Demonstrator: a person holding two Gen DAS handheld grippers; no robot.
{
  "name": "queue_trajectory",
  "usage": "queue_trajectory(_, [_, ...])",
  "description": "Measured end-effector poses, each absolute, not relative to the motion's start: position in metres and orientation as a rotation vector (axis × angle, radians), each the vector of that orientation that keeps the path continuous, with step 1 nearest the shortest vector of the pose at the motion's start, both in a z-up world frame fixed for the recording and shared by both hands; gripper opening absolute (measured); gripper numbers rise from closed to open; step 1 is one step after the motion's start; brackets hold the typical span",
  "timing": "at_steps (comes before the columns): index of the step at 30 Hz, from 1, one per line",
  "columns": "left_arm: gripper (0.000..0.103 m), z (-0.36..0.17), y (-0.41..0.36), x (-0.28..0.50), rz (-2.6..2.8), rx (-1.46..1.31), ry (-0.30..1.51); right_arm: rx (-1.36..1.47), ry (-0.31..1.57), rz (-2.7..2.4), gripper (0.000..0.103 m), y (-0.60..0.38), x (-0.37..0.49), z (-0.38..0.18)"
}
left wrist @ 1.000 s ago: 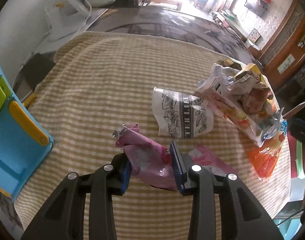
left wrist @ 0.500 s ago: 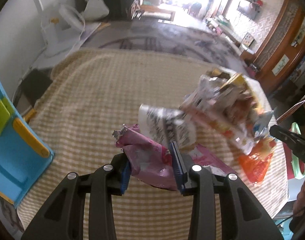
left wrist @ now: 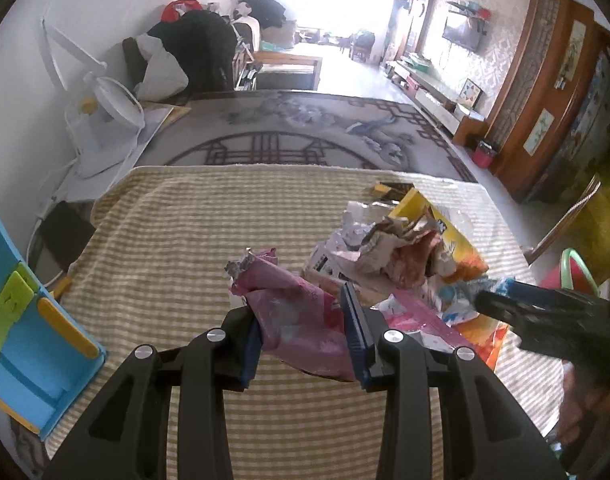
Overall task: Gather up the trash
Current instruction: 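Grasp the pink wrapper with the left tool while the right tool grasps a blue-grey wrapper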
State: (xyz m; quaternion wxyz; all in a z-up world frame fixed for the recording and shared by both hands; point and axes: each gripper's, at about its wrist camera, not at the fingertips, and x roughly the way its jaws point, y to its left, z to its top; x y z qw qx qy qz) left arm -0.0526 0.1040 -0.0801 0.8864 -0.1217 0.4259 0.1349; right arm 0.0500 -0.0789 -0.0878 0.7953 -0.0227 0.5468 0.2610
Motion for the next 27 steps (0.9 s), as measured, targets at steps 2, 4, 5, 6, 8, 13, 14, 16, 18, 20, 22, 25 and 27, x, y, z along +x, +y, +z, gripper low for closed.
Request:
queue_trajectory(2, [0.034, -0.08, 0.105, -0.058, 0.29, -0.257, 0.885, -0.085, 1.212, 0.536, 0.068, -0.071, 0.053, -0.103])
queue_trajectory(4, [0.034, -0.078, 0.108, -0.063, 0.302, -0.258, 0.887, -0.101, 1.234, 0.526, 0.05, -0.067, 0.052, -0.113])
queue_trajectory(5, [0.034, -0.078, 0.109, -0.065, 0.308, -0.258, 0.884, -0.09, 1.234, 0.522, 0.042, -0.068, 0.05, -0.113])
queue_trajectory(6, [0.034, -0.076, 0.111, -0.068, 0.318, -0.26, 0.882, -0.077, 1.227, 0.522, 0.037, -0.07, 0.048, -0.112])
queue_trajectory(8, [0.034, -0.077, 0.115, -0.071, 0.323, -0.266, 0.887, -0.06, 1.188, 0.529, 0.029, -0.075, 0.043, -0.102])
queue_trajectory(13, [0.034, -0.077, 0.112, -0.073, 0.306, -0.257, 0.887, 0.0, 1.073, 0.537, 0.029, -0.095, 0.029, -0.059])
queue_trajectory(14, [0.034, -0.077, 0.11, -0.071, 0.296, -0.257, 0.887, 0.012, 1.052, 0.536, 0.029, -0.098, 0.027, -0.05])
queue_trajectory(16, [0.034, -0.076, 0.103, -0.065, 0.267, -0.245, 0.887, 0.02, 1.011, 0.52, 0.029, -0.107, 0.022, -0.035])
queue_trajectory(18, [0.034, -0.075, 0.093, -0.059, 0.234, -0.225, 0.888, 0.017, 0.977, 0.493, 0.03, -0.116, 0.018, -0.024])
queue_trajectory(20, [0.034, -0.073, 0.078, -0.051, 0.188, -0.193, 0.889, 0.024, 0.953, 0.473, 0.03, -0.126, 0.013, -0.017])
queue_trajectory(22, [0.034, -0.071, 0.067, -0.044, 0.153, -0.173, 0.89, 0.035, 0.938, 0.456, 0.029, -0.137, 0.01, -0.012])
queue_trajectory(25, [0.034, -0.07, 0.044, -0.029, 0.098, -0.136, 0.905, 0.061, 0.916, 0.429, 0.029, -0.157, 0.003, -0.007])
queue_trajectory(27, [0.034, -0.068, 0.029, -0.021, 0.077, -0.118, 0.905, 0.078, 0.907, 0.415, 0.03, -0.17, 0.001, -0.005])
